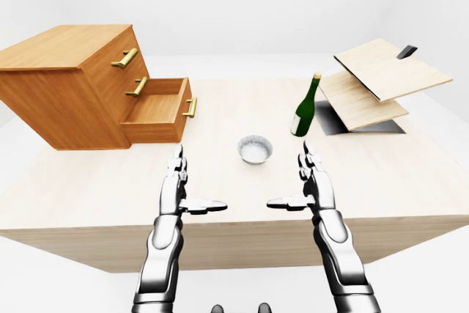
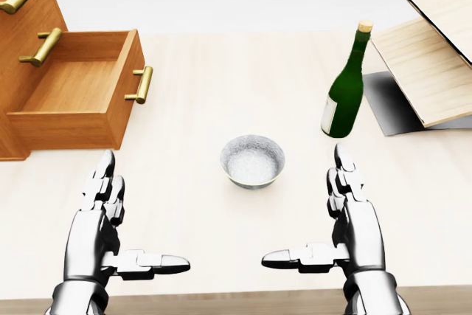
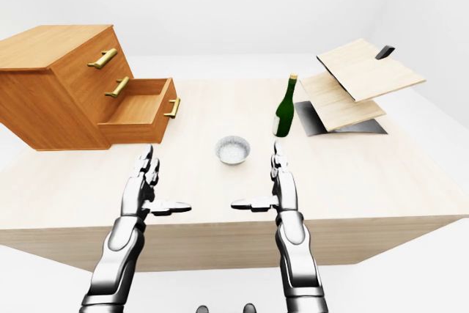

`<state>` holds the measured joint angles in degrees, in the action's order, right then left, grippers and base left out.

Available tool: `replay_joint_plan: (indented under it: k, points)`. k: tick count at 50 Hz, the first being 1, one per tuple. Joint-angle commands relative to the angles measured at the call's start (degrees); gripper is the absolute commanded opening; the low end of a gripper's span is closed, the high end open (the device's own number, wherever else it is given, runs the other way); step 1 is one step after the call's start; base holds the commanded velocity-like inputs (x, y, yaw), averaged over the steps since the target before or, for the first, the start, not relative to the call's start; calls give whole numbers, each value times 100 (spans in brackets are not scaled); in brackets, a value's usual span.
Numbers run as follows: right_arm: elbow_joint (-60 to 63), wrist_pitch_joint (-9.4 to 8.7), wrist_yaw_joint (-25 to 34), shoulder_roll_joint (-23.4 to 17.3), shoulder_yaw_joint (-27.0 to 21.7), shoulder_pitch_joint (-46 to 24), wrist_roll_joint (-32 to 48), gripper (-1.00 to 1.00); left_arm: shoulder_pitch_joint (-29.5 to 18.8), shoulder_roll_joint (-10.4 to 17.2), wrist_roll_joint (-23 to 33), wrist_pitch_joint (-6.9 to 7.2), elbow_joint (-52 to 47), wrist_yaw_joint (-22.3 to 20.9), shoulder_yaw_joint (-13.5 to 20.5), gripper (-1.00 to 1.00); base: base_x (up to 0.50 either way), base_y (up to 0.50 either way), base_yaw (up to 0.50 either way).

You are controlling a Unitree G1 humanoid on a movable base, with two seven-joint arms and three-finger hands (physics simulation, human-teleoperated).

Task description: Close the bottom drawer of the cabinet.

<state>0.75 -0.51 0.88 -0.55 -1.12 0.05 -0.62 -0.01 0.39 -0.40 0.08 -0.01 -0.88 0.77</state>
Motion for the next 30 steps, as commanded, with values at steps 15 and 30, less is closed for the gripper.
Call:
replay_joint_plan:
  k: [15, 30]
  points:
    - [2460, -449, -182, -318, -1269, 160, -522, 100, 15, 56, -48, -27, 21, -142, 108, 100, 0, 0, 0]
    - [4261, -449, -713, -636, -2944, 79, -1673, 100, 26, 53, -40, -65, 55, -147, 101, 100, 0, 0, 0]
